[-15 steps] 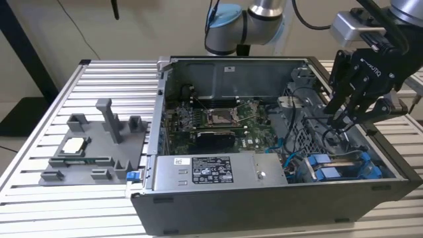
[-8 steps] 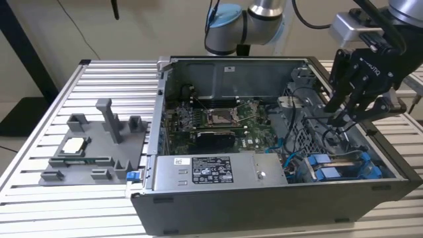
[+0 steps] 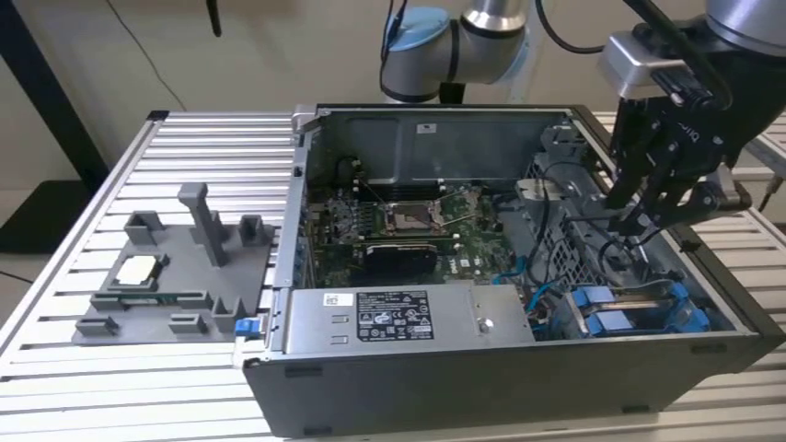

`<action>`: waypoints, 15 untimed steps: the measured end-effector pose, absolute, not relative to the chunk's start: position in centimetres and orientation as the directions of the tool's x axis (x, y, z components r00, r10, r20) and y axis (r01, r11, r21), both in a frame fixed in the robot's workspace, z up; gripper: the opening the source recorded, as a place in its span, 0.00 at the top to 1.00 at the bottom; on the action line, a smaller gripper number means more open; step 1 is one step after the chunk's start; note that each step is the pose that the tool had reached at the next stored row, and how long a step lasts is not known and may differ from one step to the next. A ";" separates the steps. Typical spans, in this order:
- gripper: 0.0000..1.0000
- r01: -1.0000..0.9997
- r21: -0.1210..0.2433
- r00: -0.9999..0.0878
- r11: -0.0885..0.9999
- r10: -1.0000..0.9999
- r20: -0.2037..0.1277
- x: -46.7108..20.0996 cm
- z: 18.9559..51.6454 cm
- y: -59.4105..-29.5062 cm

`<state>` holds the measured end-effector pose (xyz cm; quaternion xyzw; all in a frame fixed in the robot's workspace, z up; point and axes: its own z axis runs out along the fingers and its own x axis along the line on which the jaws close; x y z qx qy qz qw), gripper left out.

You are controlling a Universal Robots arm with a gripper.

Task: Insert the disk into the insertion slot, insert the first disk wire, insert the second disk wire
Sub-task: 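Insert the first disk wire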

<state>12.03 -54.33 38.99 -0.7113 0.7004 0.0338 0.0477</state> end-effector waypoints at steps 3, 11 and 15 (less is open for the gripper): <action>0.60 -0.999 -0.036 0.018 -0.014 -0.993 -0.115 11.9 39.0 -54.3; 0.69 -0.999 -0.044 0.018 -0.013 -0.993 -0.114 11.8 39.0 -54.3; 0.79 -0.999 -0.046 0.017 -0.012 -0.993 -0.114 11.8 38.9 -54.3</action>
